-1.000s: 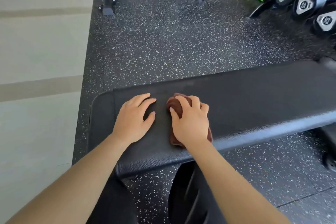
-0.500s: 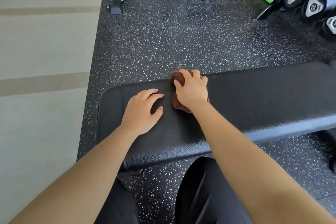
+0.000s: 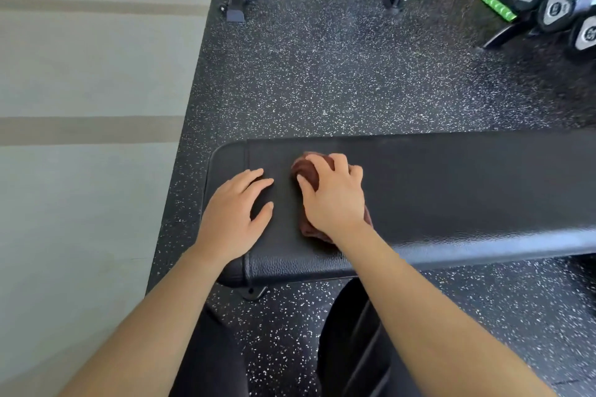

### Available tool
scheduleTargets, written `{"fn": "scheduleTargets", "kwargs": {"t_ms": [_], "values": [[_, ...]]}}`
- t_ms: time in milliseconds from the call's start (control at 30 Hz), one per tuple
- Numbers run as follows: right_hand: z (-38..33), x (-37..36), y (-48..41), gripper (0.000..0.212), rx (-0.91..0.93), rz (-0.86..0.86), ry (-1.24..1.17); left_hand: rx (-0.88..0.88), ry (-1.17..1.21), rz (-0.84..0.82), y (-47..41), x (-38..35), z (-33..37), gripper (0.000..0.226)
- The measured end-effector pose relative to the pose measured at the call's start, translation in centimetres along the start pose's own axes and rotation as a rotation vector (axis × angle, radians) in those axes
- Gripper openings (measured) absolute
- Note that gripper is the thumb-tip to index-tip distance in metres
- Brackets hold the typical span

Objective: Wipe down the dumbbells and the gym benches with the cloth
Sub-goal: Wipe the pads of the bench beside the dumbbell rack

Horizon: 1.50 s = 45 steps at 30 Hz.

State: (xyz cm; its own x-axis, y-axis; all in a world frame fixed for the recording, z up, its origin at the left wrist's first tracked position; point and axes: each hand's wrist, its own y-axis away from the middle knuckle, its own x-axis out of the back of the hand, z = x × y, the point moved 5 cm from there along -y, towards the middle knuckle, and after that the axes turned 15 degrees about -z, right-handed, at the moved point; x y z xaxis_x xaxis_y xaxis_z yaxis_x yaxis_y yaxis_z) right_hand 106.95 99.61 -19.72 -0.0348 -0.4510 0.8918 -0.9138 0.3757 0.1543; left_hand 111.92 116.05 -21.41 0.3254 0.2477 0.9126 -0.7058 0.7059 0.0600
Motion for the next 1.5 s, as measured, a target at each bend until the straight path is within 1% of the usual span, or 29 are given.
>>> {"fn": "scheduleTargets", "kwargs": {"t_ms": [100,167,333,400,500,600,733,833,1033,1233,1400,1500], "values": [[-1.3,0.3,-3.6,0.041,-0.009,-0.057,-0.008,-0.003,0.034,0.006,0.1,0.1,-0.2,0.042],[-1.6,0.4,-4.3,0.041,-0.010,-0.072,0.002,-0.005,0.071,0.017,0.3,0.2,-0.4,0.041],[-1.7,-0.2,-0.1,0.042,0.106,-0.068,0.079,0.037,0.098,0.074,0.8,0.4,-0.5,0.040],[-1.7,-0.8,2.3,0.042,0.143,-0.041,0.067,0.054,0.105,0.089,1.1,0.4,-0.7,0.042],[-1.6,-1.3,3.8,0.040,0.140,-0.012,0.049,0.058,0.104,0.081,1.5,0.4,-1.0,0.046],[-2.6,-1.2,1.1,0.041,0.107,-0.047,0.033,0.087,0.120,0.077,2.0,0.3,-1.7,0.049],[-5.7,-1.3,-3.2,0.041,0.134,-0.121,0.030,0.097,0.155,0.101,2.1,0.4,-2.0,0.047],[-5.9,-1.4,-2.7,0.042,0.128,-0.128,0.031,0.100,0.181,0.115,2.0,0.4,-2.1,0.044],[-3.4,-2.4,5.5,0.041,0.198,-0.029,0.016,0.085,0.150,0.097,2.0,0.7,-1.4,0.042],[-0.3,-1.9,9.9,0.040,0.246,0.098,0.074,0.052,0.076,0.029,1.0,0.0,1.8,0.041],[7.2,0.8,11.3,0.038,0.161,0.273,0.067,0.044,0.026,-0.034,-0.6,-2.0,6.0,0.041],[13.2,3.5,11.4,0.037,0.022,0.408,0.008,-0.060,0.024,-0.046,-1.8,-3.3,9.5,0.040]]}}
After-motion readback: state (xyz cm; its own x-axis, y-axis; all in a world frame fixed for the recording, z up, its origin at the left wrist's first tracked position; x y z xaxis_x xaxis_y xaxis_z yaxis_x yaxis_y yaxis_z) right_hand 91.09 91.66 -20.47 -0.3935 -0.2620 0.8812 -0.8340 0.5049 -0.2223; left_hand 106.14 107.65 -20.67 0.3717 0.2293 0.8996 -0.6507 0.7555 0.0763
